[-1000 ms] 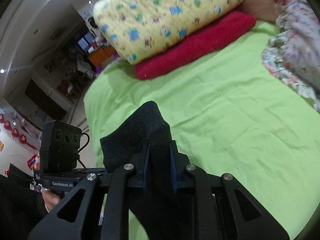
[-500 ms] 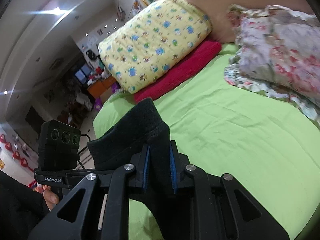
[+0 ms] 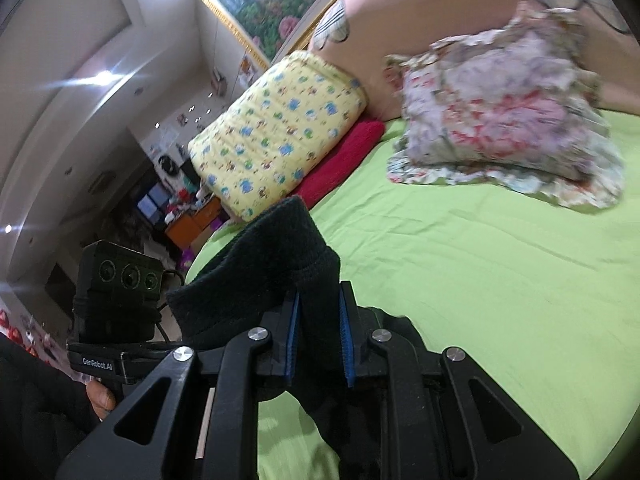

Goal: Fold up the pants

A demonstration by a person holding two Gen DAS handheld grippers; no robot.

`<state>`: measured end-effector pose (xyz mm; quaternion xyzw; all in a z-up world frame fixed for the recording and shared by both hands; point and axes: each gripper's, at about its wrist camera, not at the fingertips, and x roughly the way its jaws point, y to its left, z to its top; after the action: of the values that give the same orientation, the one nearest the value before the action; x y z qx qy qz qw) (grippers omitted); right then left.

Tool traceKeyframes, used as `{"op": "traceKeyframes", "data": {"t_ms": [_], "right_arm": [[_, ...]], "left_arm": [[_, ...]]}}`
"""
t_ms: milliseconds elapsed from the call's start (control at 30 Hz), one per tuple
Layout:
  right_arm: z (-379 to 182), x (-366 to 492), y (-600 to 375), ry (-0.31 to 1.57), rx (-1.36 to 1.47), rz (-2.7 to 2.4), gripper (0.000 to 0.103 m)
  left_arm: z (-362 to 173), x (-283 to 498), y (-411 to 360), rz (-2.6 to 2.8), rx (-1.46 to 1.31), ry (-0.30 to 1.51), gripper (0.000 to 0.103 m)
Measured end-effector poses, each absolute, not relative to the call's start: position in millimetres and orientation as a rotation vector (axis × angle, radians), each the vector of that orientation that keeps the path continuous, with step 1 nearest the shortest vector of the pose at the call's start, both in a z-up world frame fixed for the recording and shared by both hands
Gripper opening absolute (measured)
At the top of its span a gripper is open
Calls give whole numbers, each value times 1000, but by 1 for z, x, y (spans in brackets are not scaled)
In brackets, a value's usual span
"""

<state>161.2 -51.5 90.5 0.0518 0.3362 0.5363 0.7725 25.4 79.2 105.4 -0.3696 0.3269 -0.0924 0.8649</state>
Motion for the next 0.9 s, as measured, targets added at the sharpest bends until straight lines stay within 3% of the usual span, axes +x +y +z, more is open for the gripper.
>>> {"op": "traceKeyframes", "data": {"t_ms": [900], "right_arm": [[16,155,-177,742,350,976,19]], "left_arm": [[51,76,-29,-290,-604,900,30]]}}
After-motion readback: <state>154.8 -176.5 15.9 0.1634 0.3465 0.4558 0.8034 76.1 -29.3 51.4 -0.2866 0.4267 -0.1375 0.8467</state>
